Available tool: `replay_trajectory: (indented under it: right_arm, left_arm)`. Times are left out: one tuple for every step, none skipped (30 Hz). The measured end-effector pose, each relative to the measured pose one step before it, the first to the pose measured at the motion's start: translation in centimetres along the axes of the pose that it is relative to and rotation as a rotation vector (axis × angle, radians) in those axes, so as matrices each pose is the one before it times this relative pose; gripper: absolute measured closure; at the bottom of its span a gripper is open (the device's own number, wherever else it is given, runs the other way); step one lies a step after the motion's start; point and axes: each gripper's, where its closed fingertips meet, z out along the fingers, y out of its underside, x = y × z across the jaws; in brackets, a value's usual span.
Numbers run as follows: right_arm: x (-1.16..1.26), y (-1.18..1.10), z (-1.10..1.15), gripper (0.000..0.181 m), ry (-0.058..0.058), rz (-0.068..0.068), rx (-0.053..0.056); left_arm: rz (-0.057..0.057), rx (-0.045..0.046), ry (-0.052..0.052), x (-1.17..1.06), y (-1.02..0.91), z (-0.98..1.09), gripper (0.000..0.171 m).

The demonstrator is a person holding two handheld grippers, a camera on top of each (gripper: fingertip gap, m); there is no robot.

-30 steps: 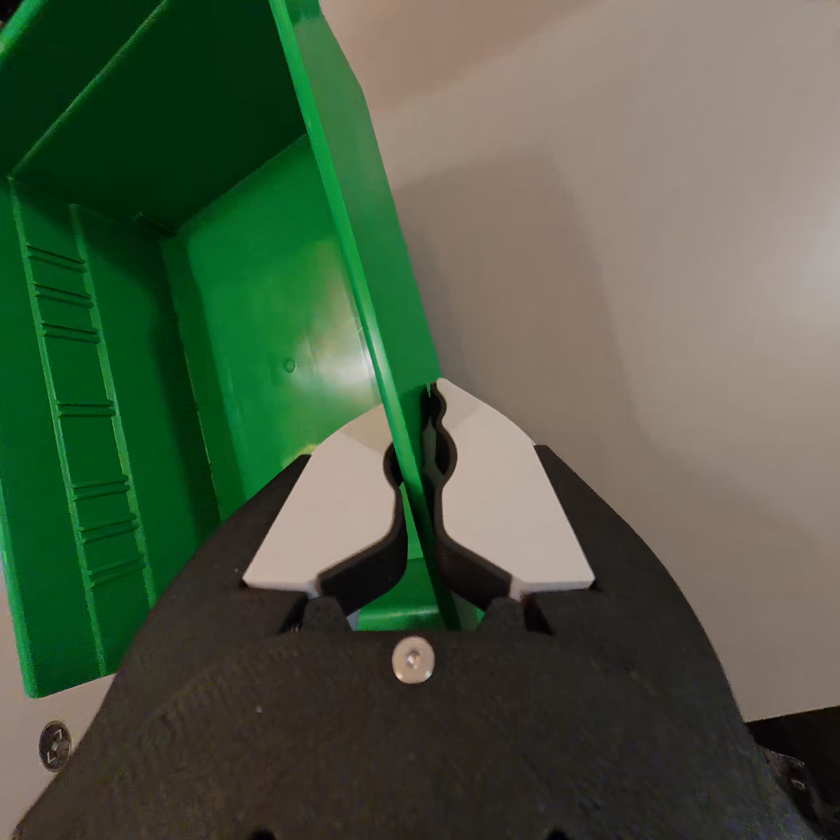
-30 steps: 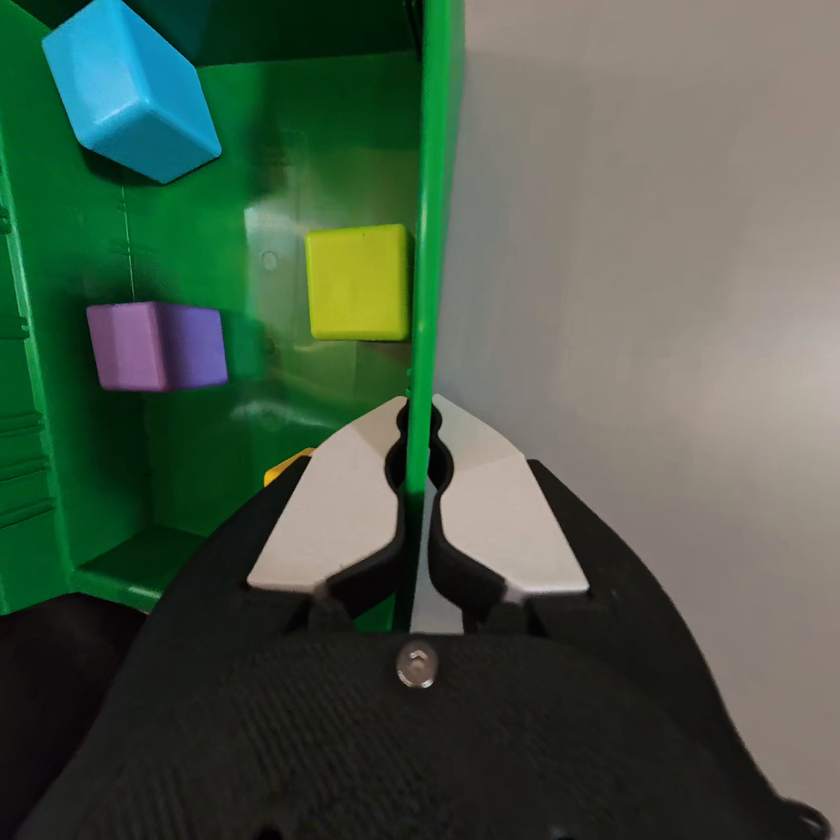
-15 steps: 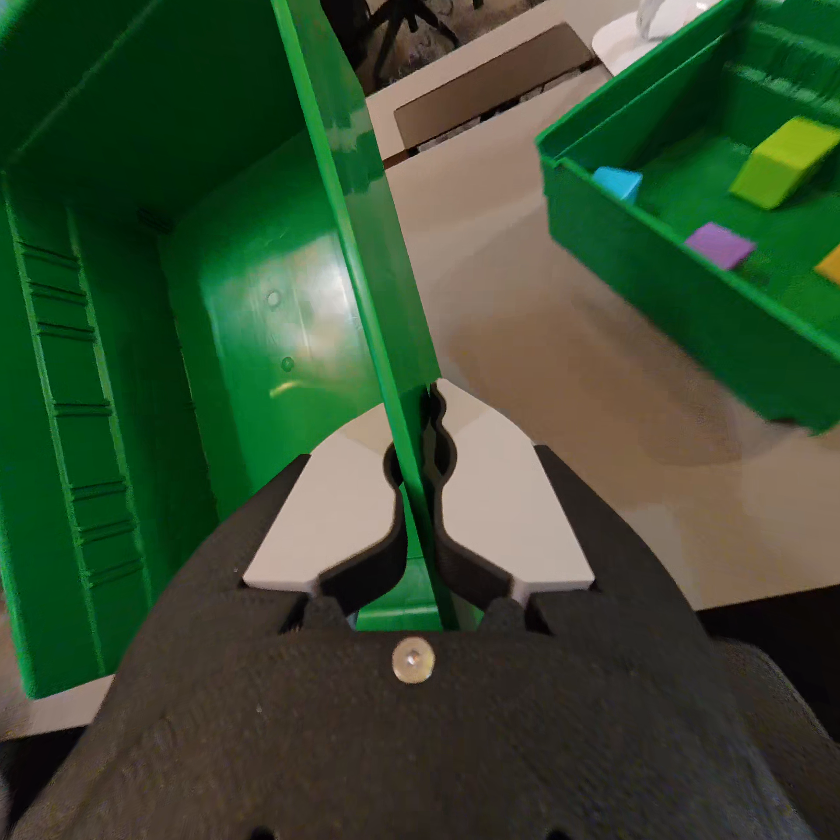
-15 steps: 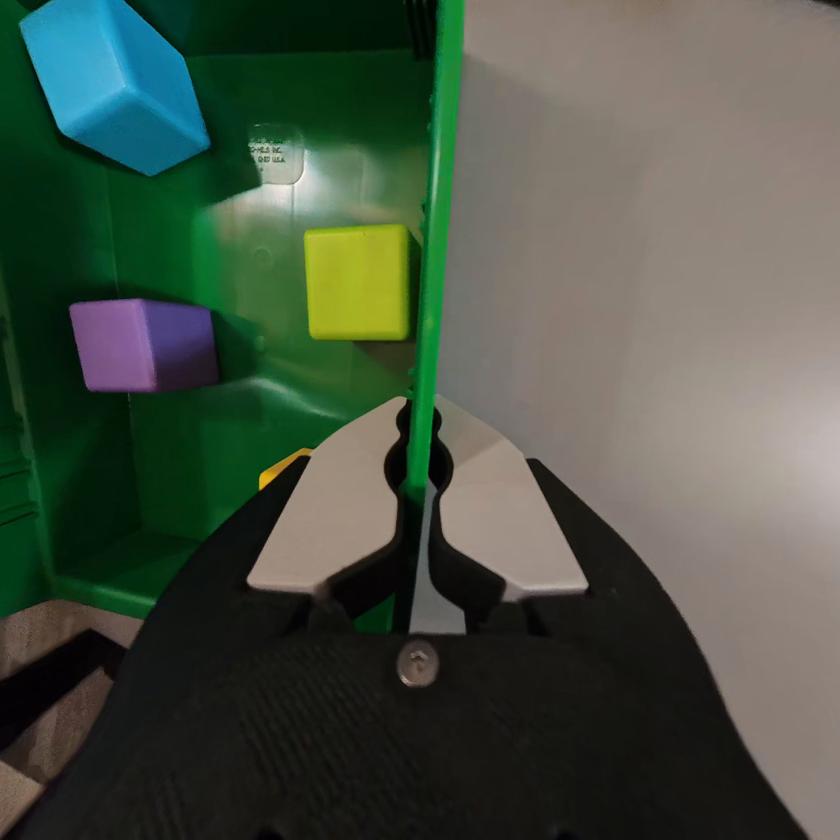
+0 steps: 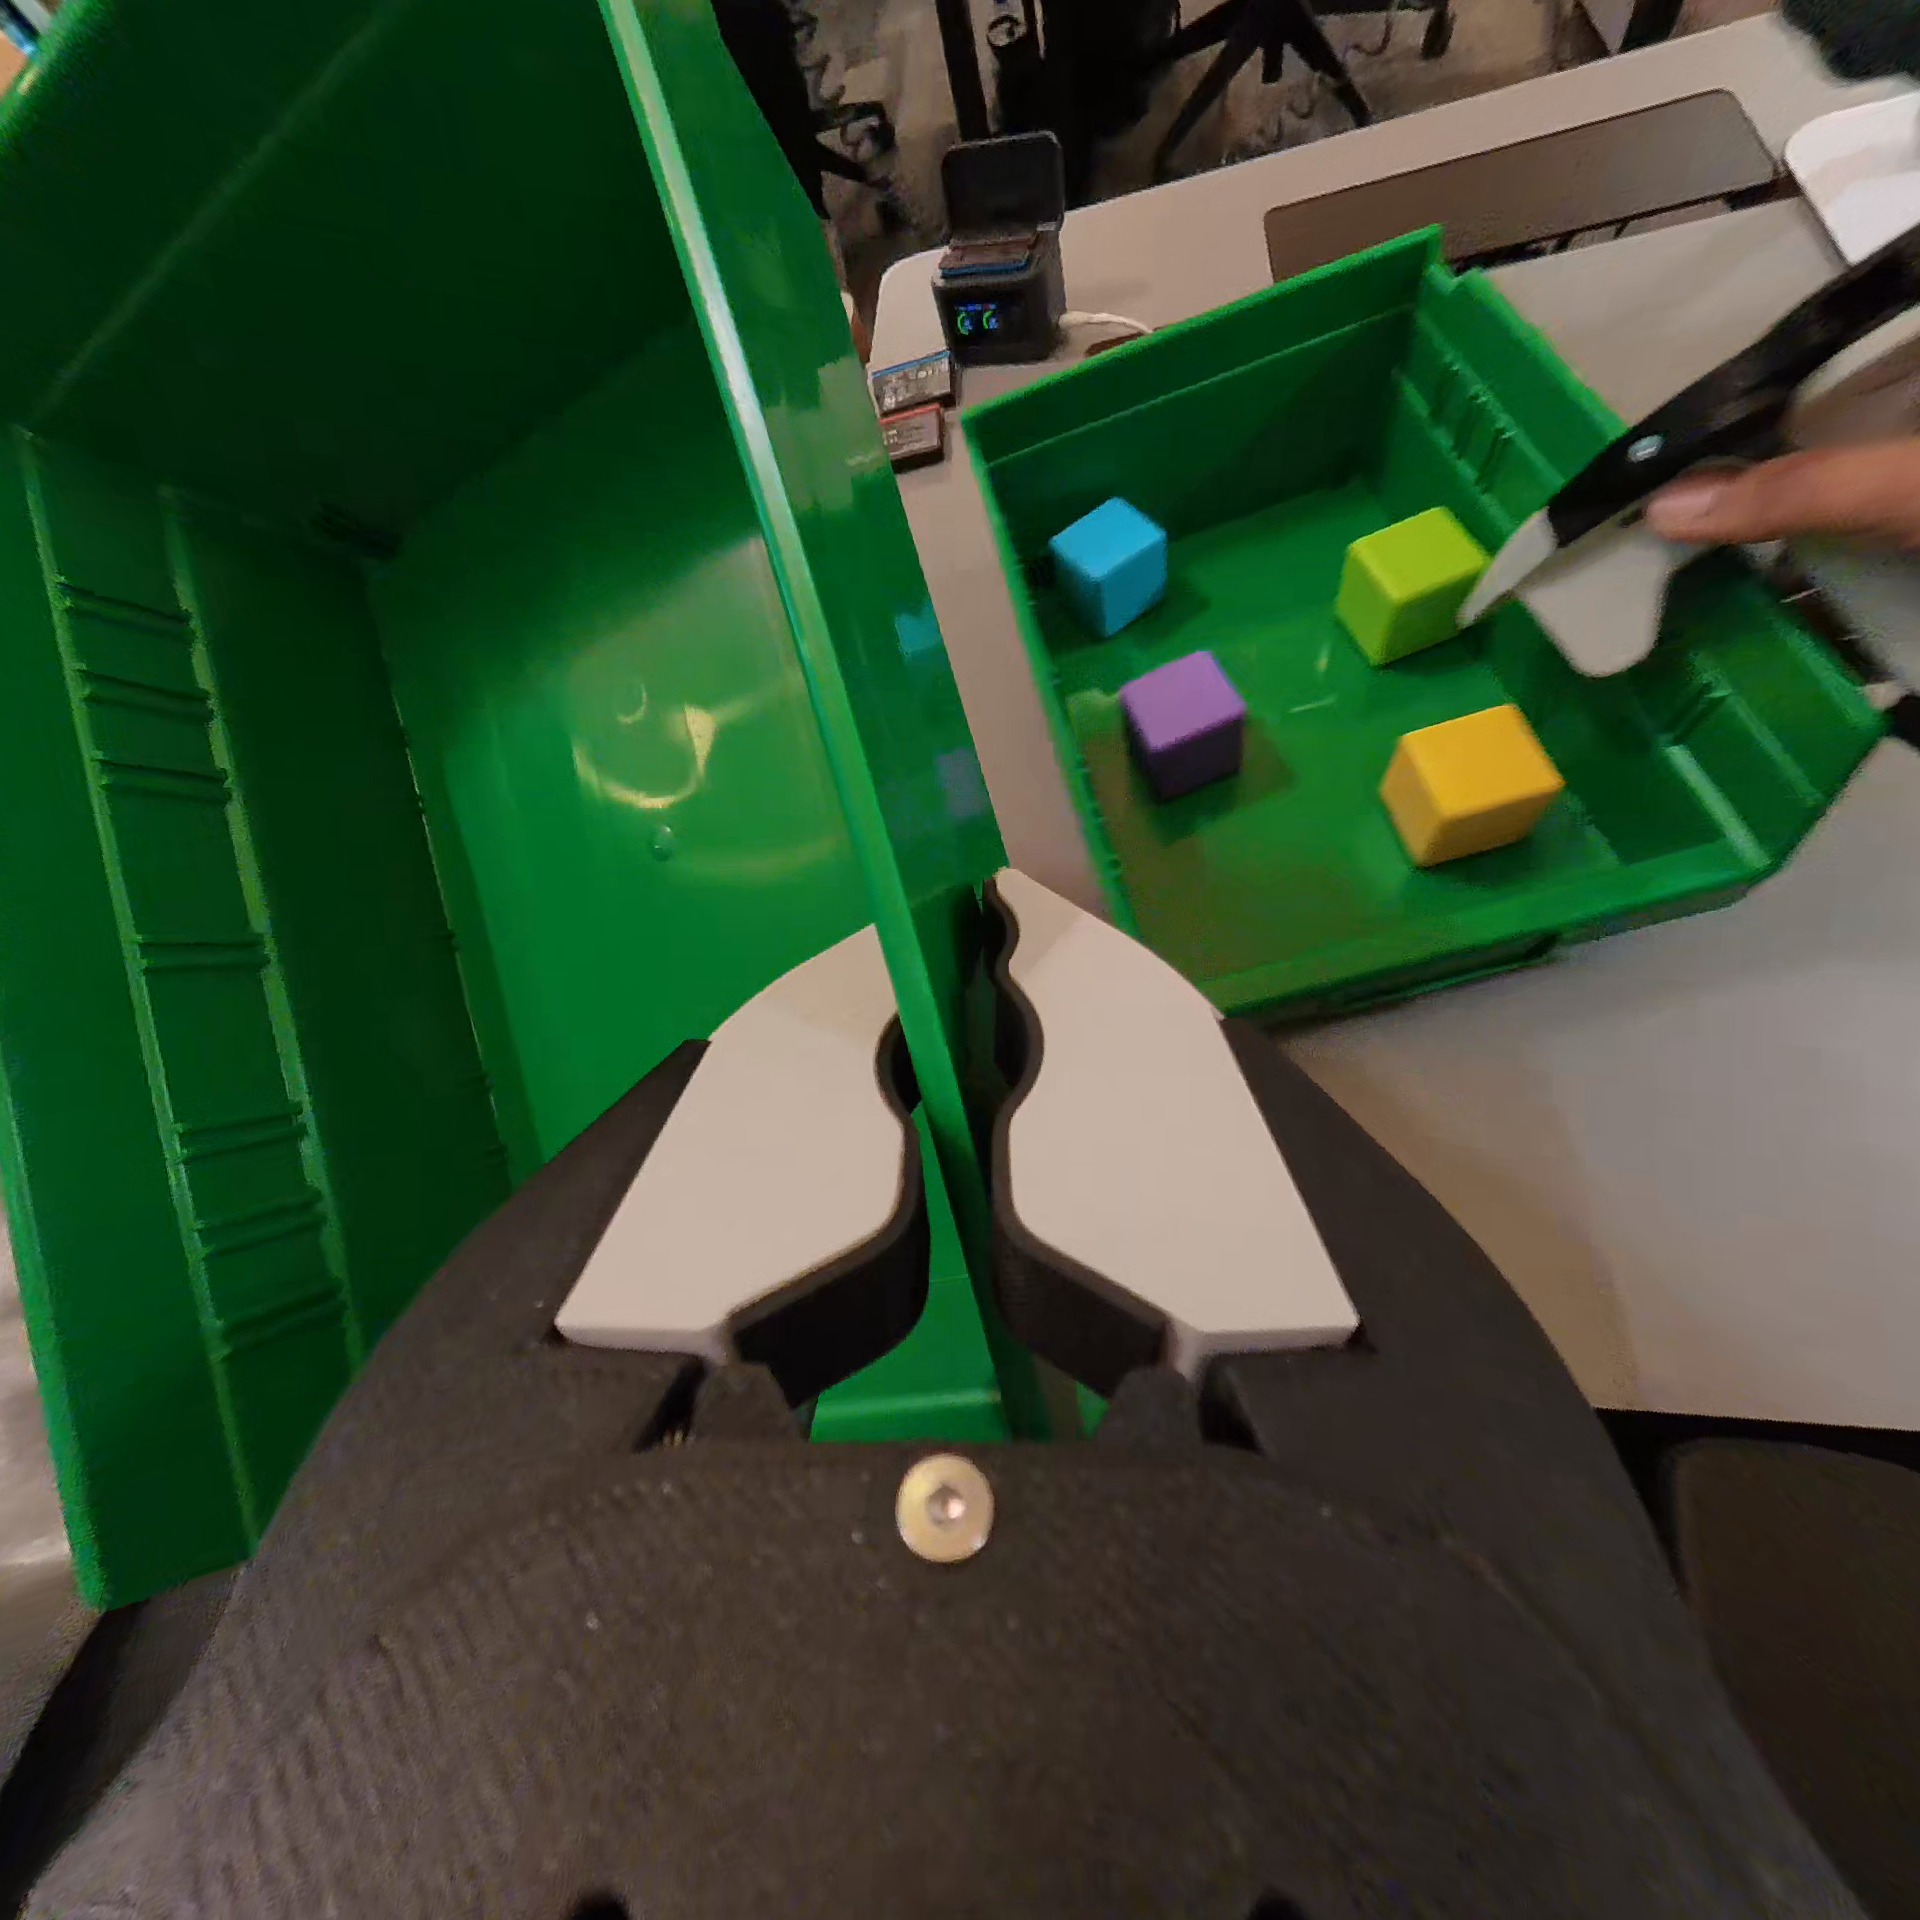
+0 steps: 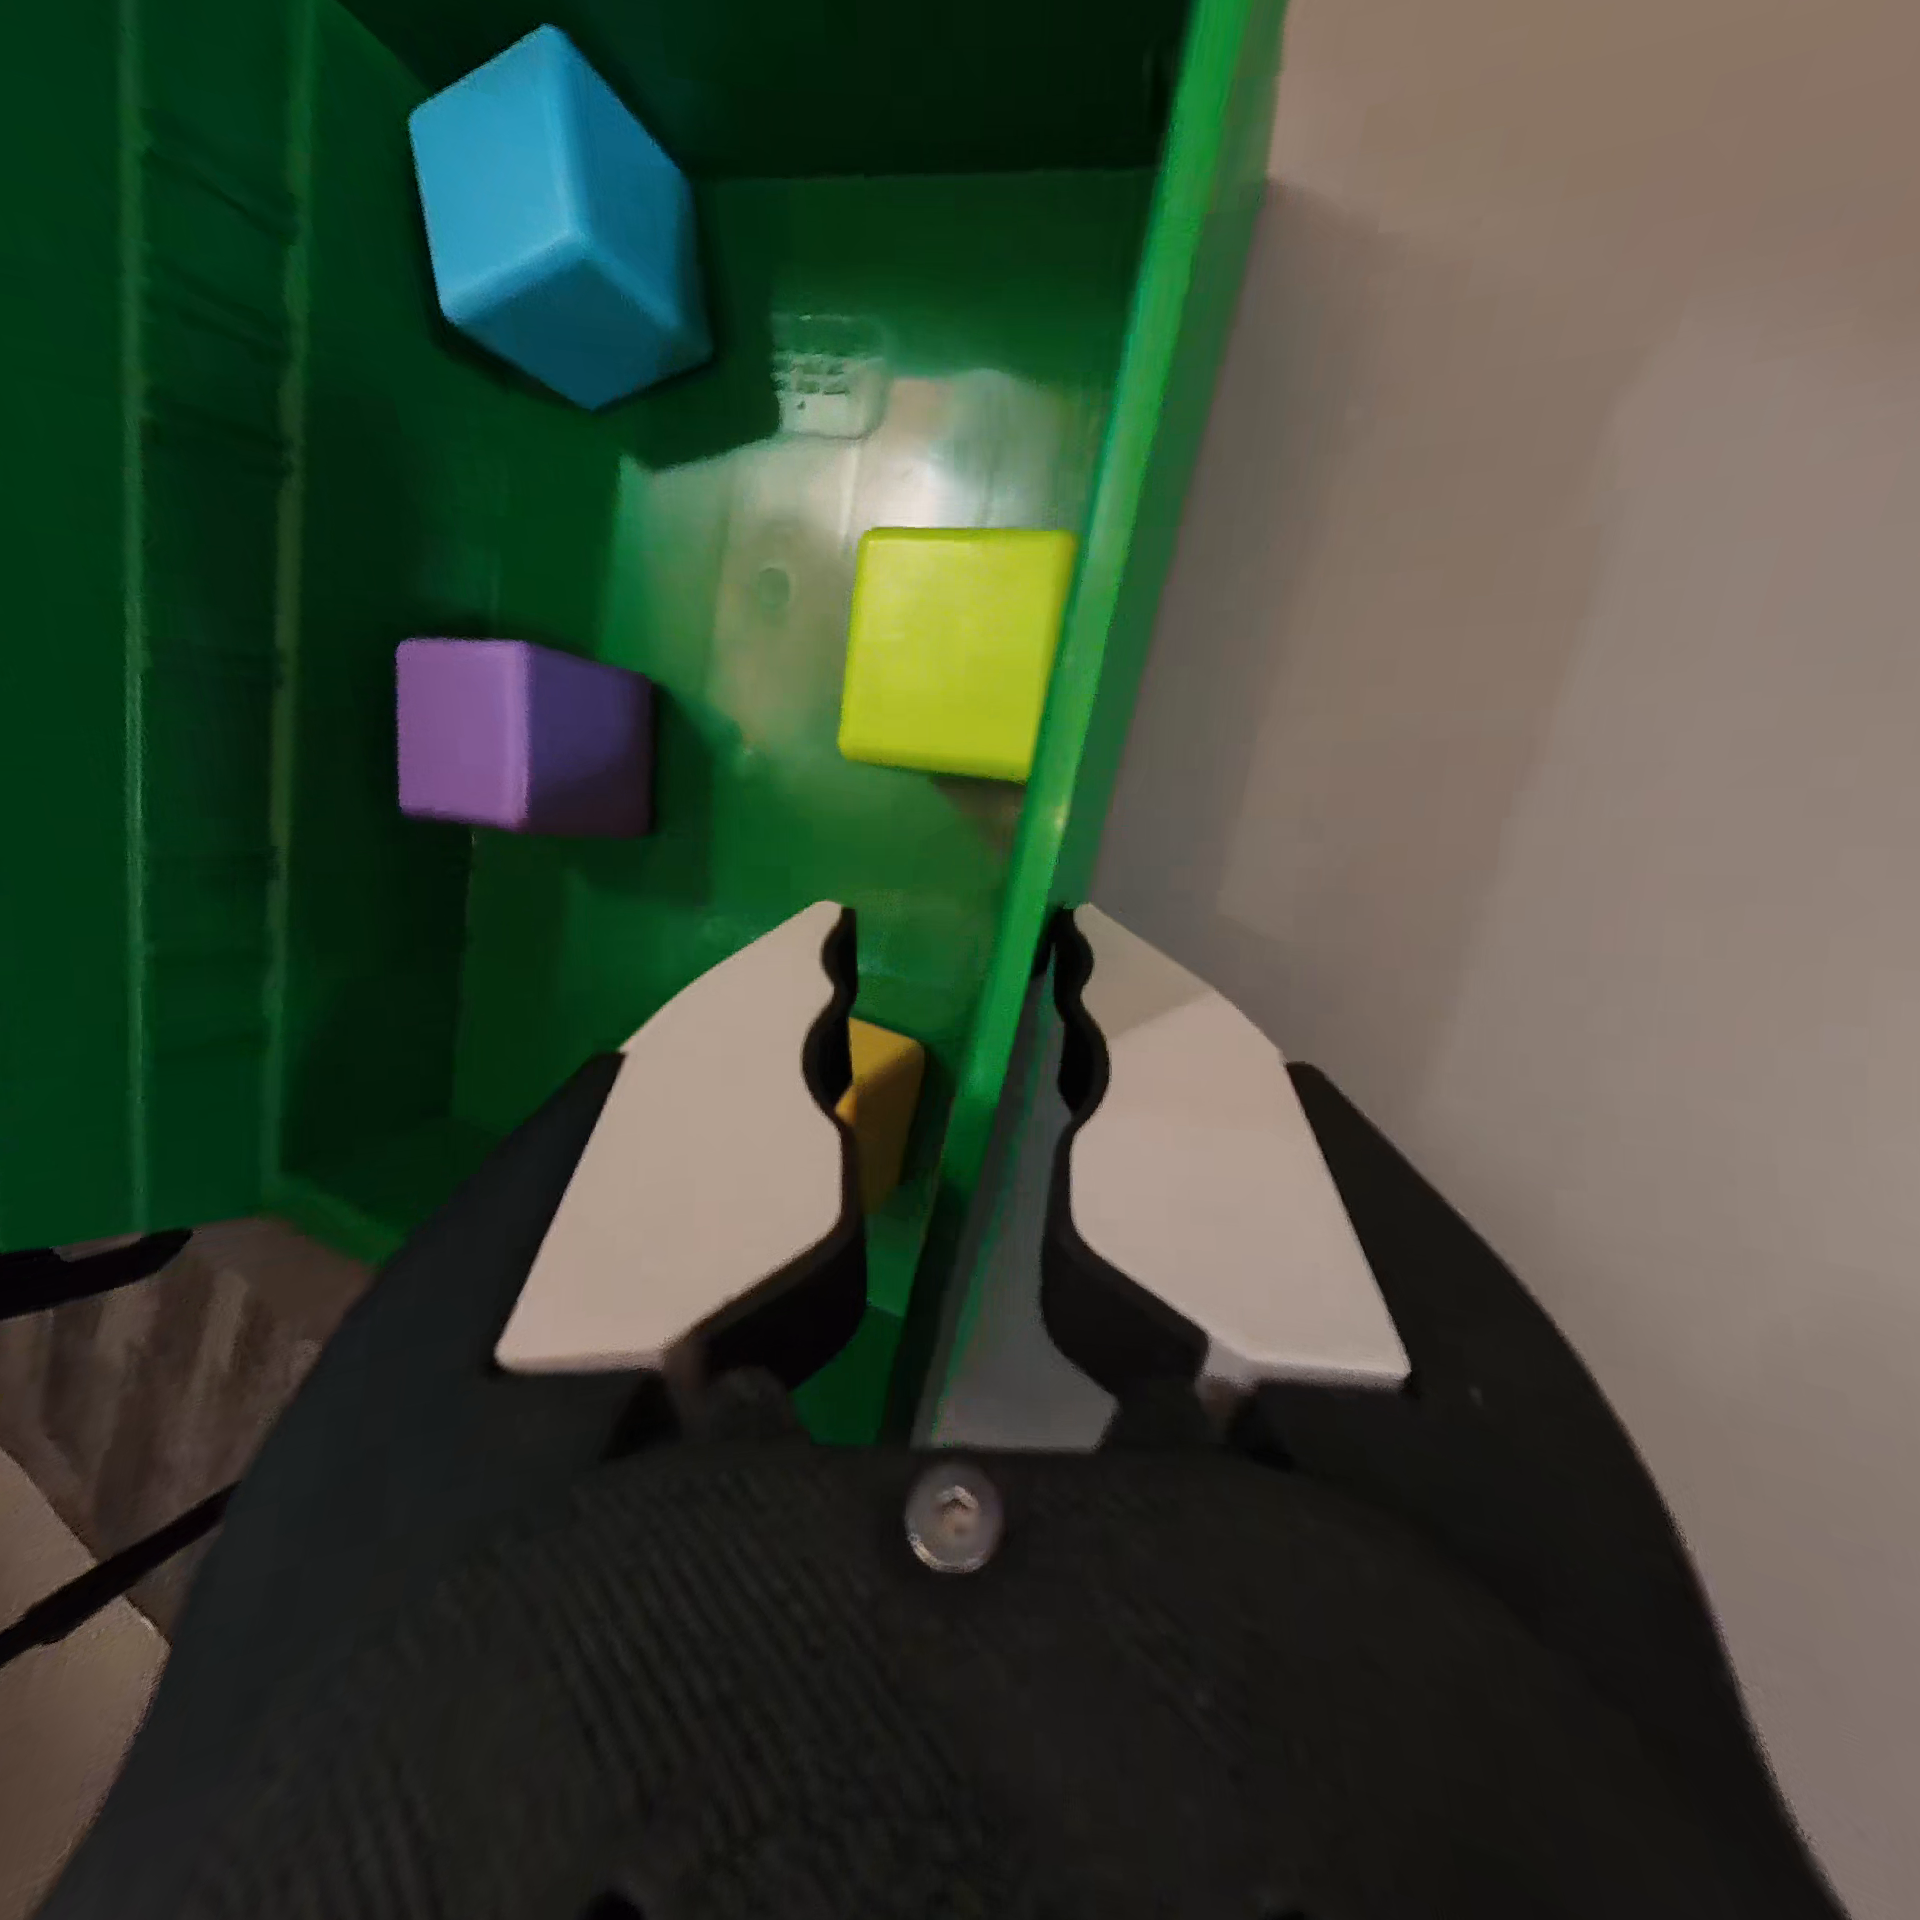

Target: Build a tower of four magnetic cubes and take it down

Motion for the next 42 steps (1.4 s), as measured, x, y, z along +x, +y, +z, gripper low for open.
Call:
replay_trajectory:
  right_arm:
    - [-1.043, -0.141, 0.391, 0.141, 0.0036, -0.0182, -0.0060]
    - [-0.966, -0.157, 0.319, 0.139, 0.0019, -0.0173, -0.0037]
    - [-0.925, -0.135, 0.249, 0.136, -0.0020, -0.0161, -0.0009]
    - [-0.866, -0.087, 0.223, 0.134, -0.0066, -0.0116, 0.0002]
    - [-0.801, -0.066, 0.200, 0.131, -0.0077, -0.0050, 0.0002]
    - [-0.753, 0.010, 0.191, 0.127, -0.0089, -0.0014, -0.0011]
    - [-0.674, 0.053, 0.166, 0.123, -0.0073, -0.0031, -0.0043]
    - [-0.561, 0.081, 0.111, 0.119, -0.0036, -0.0095, -0.0064]
    - [-0.378, 0.047, 0.032, 0.117, 0.0027, -0.0149, -0.0042]
    - [-0.176, 0.000, -0.082, 0.116, 0.0075, -0.0164, 0.0006]
    - [-0.016, -0.101, -0.244, 0.117, 0.0074, -0.0136, 0.0067]
    - [0.078, -0.201, -0.424, 0.119, 0.0018, -0.0072, 0.0124]
    - [0.154, -0.247, -0.625, 0.119, -0.0026, -0.0039, 0.0165]
    - [0.150, -0.253, -0.836, 0.119, -0.0069, -0.0054, 0.0202]
    - [0.031, -0.145, -1.056, 0.120, -0.0147, -0.0082, 0.0185]
    - [-0.150, 0.147, -1.319, 0.119, -0.0229, -0.0169, 0.0111]
    - [-0.243, 0.455, -1.599, 0.115, -0.0241, -0.0327, 0.0102]
    - [-0.247, 0.635, -1.849, 0.113, -0.0242, -0.0398, 0.0212]
    - [-0.260, 0.830, -2.075, 0.113, -0.0300, -0.0259, 0.0281]
    - [-0.264, 1.022, -2.253, 0.112, -0.0400, -0.0105, 0.0325]
    - [-0.199, 1.141, -2.375, 0.110, -0.0446, -0.0025, 0.0354]
    - [0.073, 1.241, -2.457, 0.105, -0.0376, 0.0010, 0.0357]
    - [0.451, 1.278, -2.510, 0.102, -0.0252, 0.0062, 0.0381]
    - [0.874, 1.273, -2.511, 0.102, -0.0096, 0.0146, 0.0407]
    - [1.312, 1.291, -2.482, 0.102, 0.0046, 0.0207, 0.0375]
    - [1.653, 1.277, -2.430, 0.102, 0.0124, 0.0233, 0.0343]
    - [1.971, 1.205, -2.388, 0.102, 0.0219, 0.0276, 0.0371]
    - [2.203, 1.100, -2.345, 0.102, 0.0280, 0.0313, 0.0421]
    - [2.242, 0.979, -2.289, 0.103, 0.0257, 0.0329, 0.0452]
    - [2.240, 0.790, -2.263, 0.102, 0.0239, 0.0301, 0.0465]
    - [2.339, 0.579, -2.259, 0.103, 0.0341, 0.0241, 0.0470]
    - [2.479, 0.377, -2.258, 0.104, 0.0469, 0.0113, 0.0477]
    - [2.624, 0.294, -2.254, 0.106, 0.0599, -0.0007, 0.0485]
    - [2.646, 0.344, -2.198, 0.109, 0.0648, -0.0105, 0.0434]
    - [2.532, 0.489, -2.094, 0.112, 0.0652, -0.0226, 0.0362]
    - [2.264, 0.536, -1.940, 0.113, 0.0611, -0.0213, 0.0282]
    - [1.715, 0.441, -1.781, 0.114, 0.0388, -0.0090, 0.0184]
    - [1.140, 0.138, -1.626, 0.113, 0.0167, 0.0017, 0.0219]
    - [0.804, -0.228, -1.503, 0.113, 0.0110, 0.0028, 0.0357]
    - [0.672, -0.431, -1.301, 0.114, 0.0175, 0.0008, 0.0412]
    - [0.579, -0.426, -1.032, 0.116, 0.0233, 0.0033, 0.0328]
    - [0.314, -0.415, -0.717, 0.119, 0.0179, 0.0042, 0.0265]
  left_arm:
    - [-0.0003, 0.00998, 0.0042, 0.077, -0.176, -0.209, 0.164]
    - [-0.0009, 0.01162, 0.0068, 0.131, -0.203, -0.181, 0.164]
    - [-0.0009, 0.01207, 0.0085, 0.160, -0.202, -0.138, 0.164]
    - [-0.0001, 0.01332, 0.0090, 0.168, -0.204, -0.118, 0.164]
    - [-0.0017, 0.01285, 0.0109, 0.174, -0.193, -0.078, 0.164]
    - [-0.0018, 0.00986, 0.0112, 0.169, -0.150, -0.064, 0.164]
    - [-0.0006, 0.00578, 0.0087, 0.139, -0.092, -0.064, 0.164]
    - [-0.0011, 0.00276, 0.0069, 0.110, -0.040, -0.062, 0.164]
    - [-0.0017, 0.00122, 0.0047, 0.094, -0.012, -0.092, 0.164]
    - [-0.0010, 0.00057, 0.0007, 0.020, 0.011, -0.114, 0.164]
    - [-0.0008, 0.00214, -0.0008, 0.000, -0.004, -0.133, 0.164]
    - [-0.0016, 0.00313, -0.0012, -0.007, -0.015, -0.149, 0.164]
    - [0.0002, 0.00291, -0.0030, -0.022, -0.044, -0.165, 0.164]
    - [0.0019, 0.00243, -0.0029, 0.023, -0.076, -0.190, 0.164]
    - [0.0034, 0.00213, -0.0011, 0.119, -0.116, -0.214, 0.164]
    - [0.0061, 0.00198, -0.0004, 0.214, -0.159, -0.225, 0.164]
    - [0.0095, 0.00330, 0.0043, 0.386, -0.217, -0.252, 0.164]
    - [0.0140, 0.00176, 0.0099, 0.581, -0.249, -0.290, 0.164]
    - [0.0176, 0.00152, 0.0123, 0.773, -0.271, -0.349, 0.163]
    - [0.0199, 0.00536, 0.0205, 1.018, -0.359, -0.348, 0.164]
    - [0.0190, 0.00840, 0.0273, 1.181, -0.442, -0.277, 0.164]
    - [0.0215, 0.01045, 0.0287, 1.285, -0.513, -0.181, 0.164]
    - [0.0207, 0.01226, 0.0352, 1.437, -0.615, -0.049, 0.164]
    - [0.0196, 0.01452, 0.0402, 1.607, -0.725, 0.098, 0.164]
    - [0.0216, 0.01662, 0.0400, 1.710, -0.815, 0.257, 0.164]
    - [0.0220, 0.01618, 0.0452, 1.881, -0.841, 0.430, 0.164]
    - [0.0244, 0.01508, 0.0486, 2.049, -0.830, 0.603, 0.164]
    - [0.0252, 0.01422, 0.0496, 2.132, -0.834, 0.787, 0.164]
    - [0.0229, 0.01477, 0.0522, 2.209, -0.858, 0.986, 0.164]
    - [0.0210, 0.01125, 0.0563, 2.285, -0.823, 1.165, 0.164]
    - [0.0192, 0.00586, 0.0576, 2.298, -0.802, 1.354, 0.164]
    - [0.0170, 0.00226, 0.0585, 2.244, -0.782, 1.573, 0.164]
    - [0.0102, -0.00475, 0.0619, 2.163, -0.713, 1.784, 0.164]
    - [0.0105, -0.01261, 0.0611, 2.005, -0.623, 1.999, 0.164]
    - [0.0075, -0.01913, 0.0616, 1.805, -0.591, 2.159, 0.164]
    - [-0.0017, -0.01759, 0.0627, 1.623, -0.683, 2.285, 0.164]
    - [-0.0107, -0.01497, 0.0574, 1.323, -0.766, 2.404, 0.164]
    - [-0.0166, -0.01398, 0.0509, 1.020, -0.826, 2.475, 0.164]
    - [-0.0256, -0.01583, 0.0475, 0.820, -0.834, 2.472, 0.164]
    - [-0.0218, -0.01982, 0.0383, 0.639, -0.840, 2.309, 0.165]
    - [-0.0172, -0.01633, 0.0260, 0.489, -0.947, 2.093, 0.165]
    - [-0.0058, -0.01077, 0.0172, 0.514, -0.971, 1.932, 0.164]
